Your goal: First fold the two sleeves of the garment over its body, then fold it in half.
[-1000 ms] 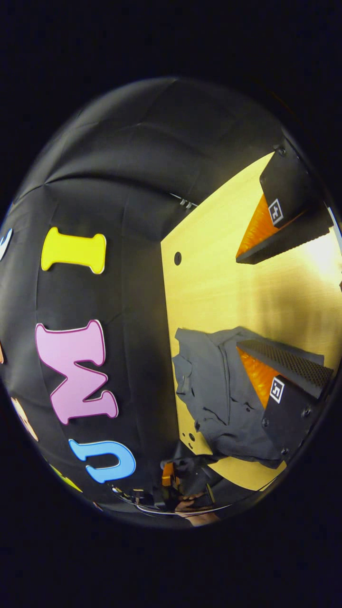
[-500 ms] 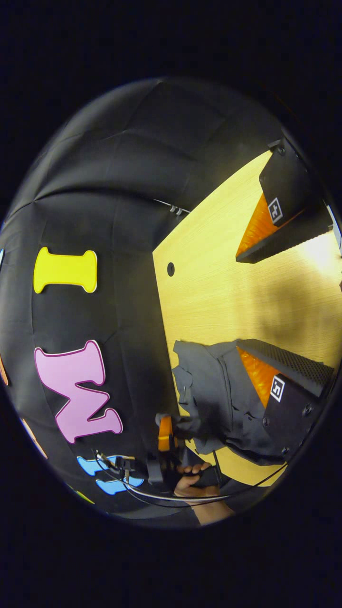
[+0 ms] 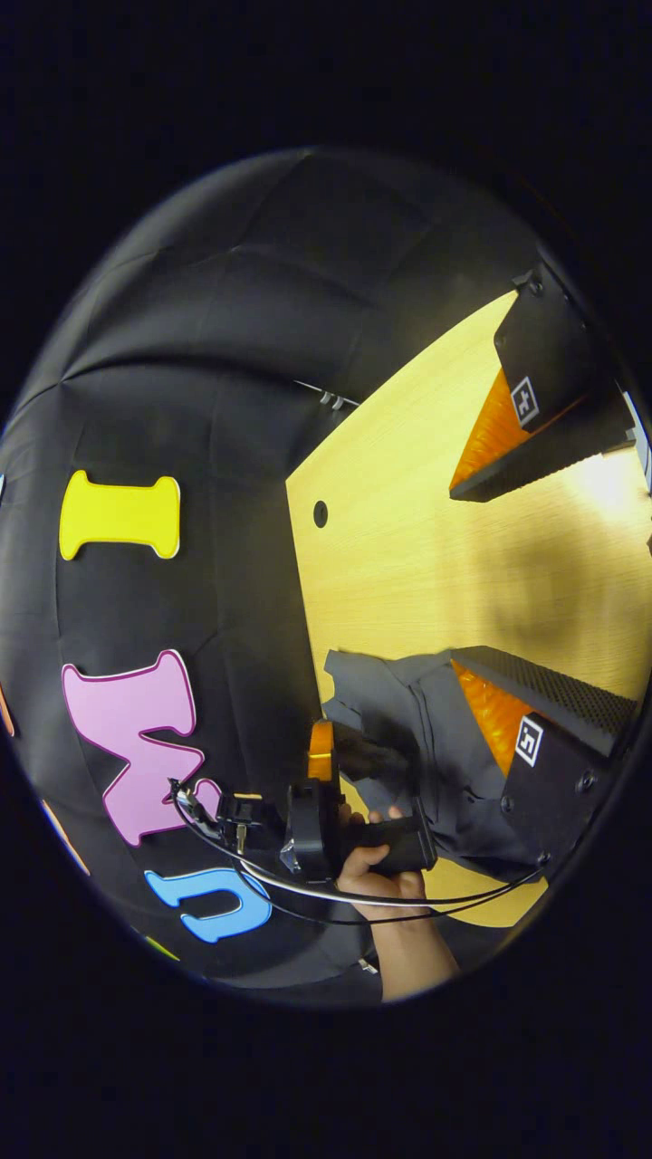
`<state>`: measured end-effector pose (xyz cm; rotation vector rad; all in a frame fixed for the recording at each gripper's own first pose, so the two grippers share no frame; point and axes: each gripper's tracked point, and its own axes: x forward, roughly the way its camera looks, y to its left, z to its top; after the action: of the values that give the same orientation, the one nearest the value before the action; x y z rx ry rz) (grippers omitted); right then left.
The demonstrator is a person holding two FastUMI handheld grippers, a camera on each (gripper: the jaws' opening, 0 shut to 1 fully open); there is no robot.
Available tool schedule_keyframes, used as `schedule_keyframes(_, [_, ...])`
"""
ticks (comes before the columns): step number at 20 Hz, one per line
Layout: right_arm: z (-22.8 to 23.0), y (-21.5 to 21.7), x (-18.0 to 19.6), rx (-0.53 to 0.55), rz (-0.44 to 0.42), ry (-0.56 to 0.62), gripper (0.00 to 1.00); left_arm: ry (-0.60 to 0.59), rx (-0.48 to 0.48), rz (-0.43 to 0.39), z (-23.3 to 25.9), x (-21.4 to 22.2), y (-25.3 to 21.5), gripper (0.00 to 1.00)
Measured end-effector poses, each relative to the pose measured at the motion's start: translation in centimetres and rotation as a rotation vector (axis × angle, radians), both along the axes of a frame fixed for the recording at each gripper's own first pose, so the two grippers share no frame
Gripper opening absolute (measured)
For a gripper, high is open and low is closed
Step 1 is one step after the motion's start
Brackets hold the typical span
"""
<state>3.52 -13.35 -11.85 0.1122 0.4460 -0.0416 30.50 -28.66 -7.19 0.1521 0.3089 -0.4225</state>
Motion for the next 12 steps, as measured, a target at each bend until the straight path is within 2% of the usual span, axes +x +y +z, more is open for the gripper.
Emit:
schedule_keyframes(1, [-0.2, 0.4, -0.1, 0.001, 0.012, 0.008, 0.99, -0.016, 0.003, -0.014, 0.4, -0.3, 0.1, 0.46])
schedule_keyframes(2, [-0.3, 0.8, -0.3, -0.001, 0.025, 0.015, 0.99, -0.035, 0.006, -0.026, 0.8, -0.8, 0.3, 0.56])
schedule_keyframes(5, [-0.7, 2.3, -0.6, -0.015, 0.066, 0.03, 0.99, -0.083, 0.016, -0.025, 1.9, -2.8, 2.4, 0.97])
schedule_keyframes(9, [-1.3, 5.3, -0.6, -0.003, 0.122, 0.048, 0.99, -0.144, 0.114, -0.007, 2.4, -7.4, 8.2, 0.96])
schedule_keyframes(12, [-2.3, 7.8, -0.8, 0.002, 0.163, 0.074, 0.99, -0.11, 0.102, 0.038, 0.9, -11.7, 13.5, 0.97])
